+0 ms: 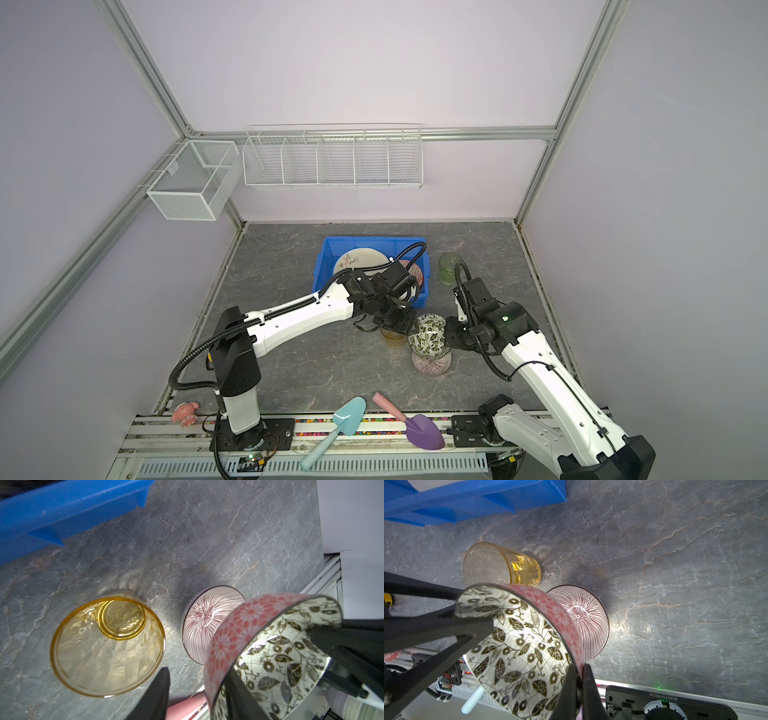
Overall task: Place the mixed dishes into the plastic bin
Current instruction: 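Grip the leaf-print bowl rim with the left gripper while the right gripper releases it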
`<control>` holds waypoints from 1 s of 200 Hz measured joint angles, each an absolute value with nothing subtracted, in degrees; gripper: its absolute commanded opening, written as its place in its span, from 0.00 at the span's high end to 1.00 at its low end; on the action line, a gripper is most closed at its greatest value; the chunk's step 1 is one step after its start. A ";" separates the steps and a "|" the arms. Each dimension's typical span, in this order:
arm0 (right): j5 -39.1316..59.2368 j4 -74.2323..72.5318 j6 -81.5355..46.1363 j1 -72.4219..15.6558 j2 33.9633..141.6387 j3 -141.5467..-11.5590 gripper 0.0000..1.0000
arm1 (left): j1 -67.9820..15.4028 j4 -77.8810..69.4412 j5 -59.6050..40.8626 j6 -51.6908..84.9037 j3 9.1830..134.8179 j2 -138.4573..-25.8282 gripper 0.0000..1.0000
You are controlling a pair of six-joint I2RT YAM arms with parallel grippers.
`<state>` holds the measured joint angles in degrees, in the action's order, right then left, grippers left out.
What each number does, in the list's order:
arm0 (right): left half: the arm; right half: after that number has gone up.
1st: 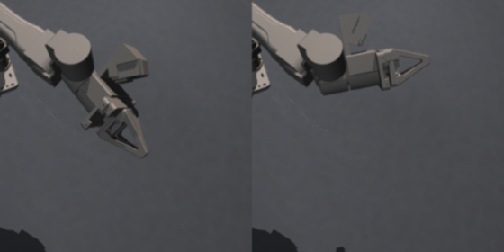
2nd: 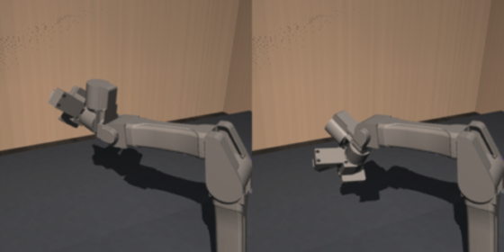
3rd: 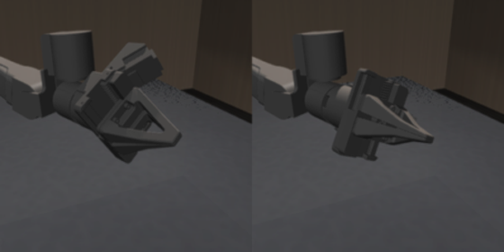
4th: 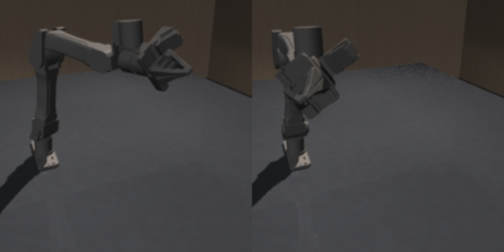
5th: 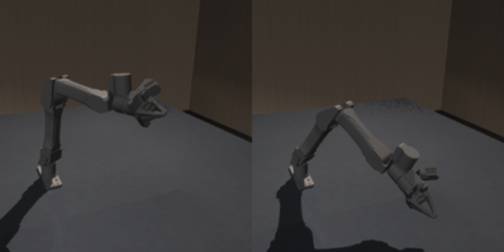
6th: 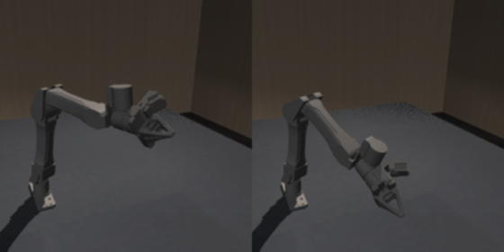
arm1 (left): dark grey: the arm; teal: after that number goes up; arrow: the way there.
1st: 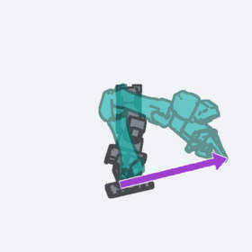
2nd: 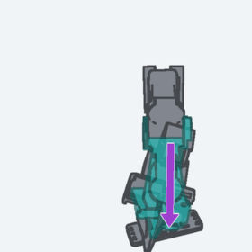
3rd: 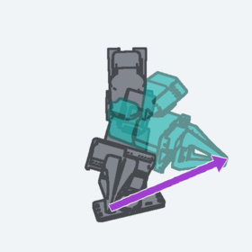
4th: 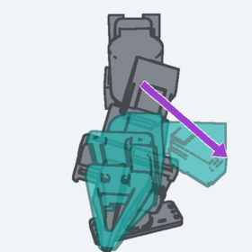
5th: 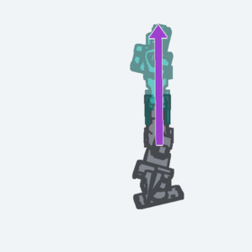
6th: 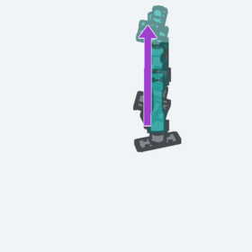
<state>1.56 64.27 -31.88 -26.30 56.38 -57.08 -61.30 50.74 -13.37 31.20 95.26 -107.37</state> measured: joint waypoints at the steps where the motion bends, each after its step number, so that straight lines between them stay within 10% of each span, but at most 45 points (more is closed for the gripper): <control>1: 1.56 64.27 -31.88 -26.30 56.38 -57.08 0.93 | -61.30 50.78 -13.45 31.38 95.26 -107.39 0.65; 200: 3.18 62.35 -31.31 -25.43 57.34 -57.67 0.88 | -61.56 51.44 -12.88 31.09 97.58 -110.63 1.00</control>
